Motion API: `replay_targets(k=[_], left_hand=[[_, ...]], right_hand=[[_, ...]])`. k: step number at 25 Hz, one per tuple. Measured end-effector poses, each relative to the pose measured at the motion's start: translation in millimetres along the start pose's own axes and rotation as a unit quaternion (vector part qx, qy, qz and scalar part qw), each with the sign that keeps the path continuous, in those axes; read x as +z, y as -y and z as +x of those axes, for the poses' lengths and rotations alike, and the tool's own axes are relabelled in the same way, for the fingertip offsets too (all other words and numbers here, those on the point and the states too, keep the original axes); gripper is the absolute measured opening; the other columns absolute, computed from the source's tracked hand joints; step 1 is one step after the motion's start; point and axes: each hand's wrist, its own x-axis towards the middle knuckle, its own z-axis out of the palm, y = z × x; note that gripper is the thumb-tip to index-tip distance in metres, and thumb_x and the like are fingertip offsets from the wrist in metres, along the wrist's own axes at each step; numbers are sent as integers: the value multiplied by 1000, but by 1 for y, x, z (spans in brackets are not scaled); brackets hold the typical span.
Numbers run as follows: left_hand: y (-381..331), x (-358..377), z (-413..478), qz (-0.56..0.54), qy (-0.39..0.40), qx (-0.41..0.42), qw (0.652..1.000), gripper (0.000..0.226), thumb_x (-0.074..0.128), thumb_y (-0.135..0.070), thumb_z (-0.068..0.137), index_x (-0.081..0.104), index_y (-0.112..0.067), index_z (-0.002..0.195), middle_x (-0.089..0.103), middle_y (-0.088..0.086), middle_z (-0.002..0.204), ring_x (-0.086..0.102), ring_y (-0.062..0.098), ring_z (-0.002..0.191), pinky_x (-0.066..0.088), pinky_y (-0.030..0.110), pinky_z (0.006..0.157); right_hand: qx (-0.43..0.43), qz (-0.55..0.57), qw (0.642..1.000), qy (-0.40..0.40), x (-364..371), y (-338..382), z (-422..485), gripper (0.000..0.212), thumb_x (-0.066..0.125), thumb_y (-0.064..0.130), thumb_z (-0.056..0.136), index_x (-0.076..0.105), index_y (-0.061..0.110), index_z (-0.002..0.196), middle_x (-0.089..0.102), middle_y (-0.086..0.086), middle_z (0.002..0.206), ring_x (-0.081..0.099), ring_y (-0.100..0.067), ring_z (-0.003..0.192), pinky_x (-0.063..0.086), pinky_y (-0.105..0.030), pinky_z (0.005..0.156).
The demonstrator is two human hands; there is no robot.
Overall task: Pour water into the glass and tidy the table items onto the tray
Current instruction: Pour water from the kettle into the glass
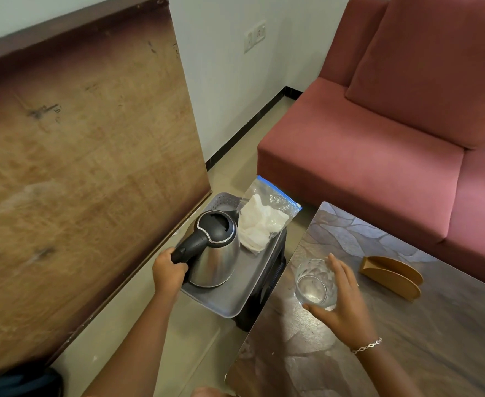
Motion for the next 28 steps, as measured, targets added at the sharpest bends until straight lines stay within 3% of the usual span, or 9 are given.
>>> replay_targets(k=[3,7,9,11,14,18,21,26,28], left_hand=[[-27,-28,-11,-10,22,77,997,40,58,19,61,62,0,96,56,12,81,59,39,84,48,38,73],[-84,-66,-42,4,68,226,972,23,56,8,53,54,-9,67,44,1,66,43,22,62,33,13,55],[-115,-77,-60,22,77,270,959,37,58,17,57,47,-18,58,41,0,66,40,17,59,30,11,52],[-137,-85,-75,67,68,322,942,47,59,23,62,46,-22,57,41,-3,66,40,11,60,30,10,51],[-165,-89,-95,103,63,391,912,36,62,17,70,51,-17,65,39,-8,67,40,6,62,32,7,54],[-190,-86,-119,161,35,482,861,38,56,21,67,51,-17,65,34,-9,64,34,9,57,23,17,49],[-205,-83,-131,210,31,542,813,29,54,23,60,57,-4,69,29,-7,63,30,14,58,19,19,49],[-214,-73,-145,267,9,623,735,18,53,14,57,56,1,69,38,4,70,35,20,65,19,21,49],[-214,-69,-147,287,-6,630,722,24,59,19,53,56,1,69,45,10,70,36,20,67,25,27,55]], right_hand=[[1,-5,1000,-9,-5,1,-2,104,83,31,61,20,13,142,31,-8,144,38,-24,128,37,-31,98],[2,-4,1000,-15,-9,9,-8,103,82,31,62,20,11,142,31,-8,144,36,-23,129,37,-29,99],[-2,8,1000,-21,-12,13,-11,102,81,30,63,20,12,142,30,-7,144,34,-22,130,33,-25,99],[-3,17,1000,-22,-14,16,-12,101,81,28,63,20,11,142,30,-7,144,33,-21,130,30,-22,98],[-11,22,999,-38,-18,20,-16,100,81,26,63,21,10,142,32,-8,142,36,-21,127,31,-19,96],[-15,25,998,-52,-23,22,-22,100,81,25,63,22,8,142,33,-8,141,37,-20,126,30,-18,95],[-17,19,998,-57,-27,22,-26,100,81,26,64,21,8,142,33,-8,142,37,-20,127,29,-16,96],[-19,24,997,-70,-32,18,-34,99,81,26,64,22,10,142,33,-5,142,36,-17,127,27,-13,94],[-19,20,997,-67,-33,16,-35,100,80,27,64,20,11,142,32,-6,143,36,-17,128,28,-15,95]])
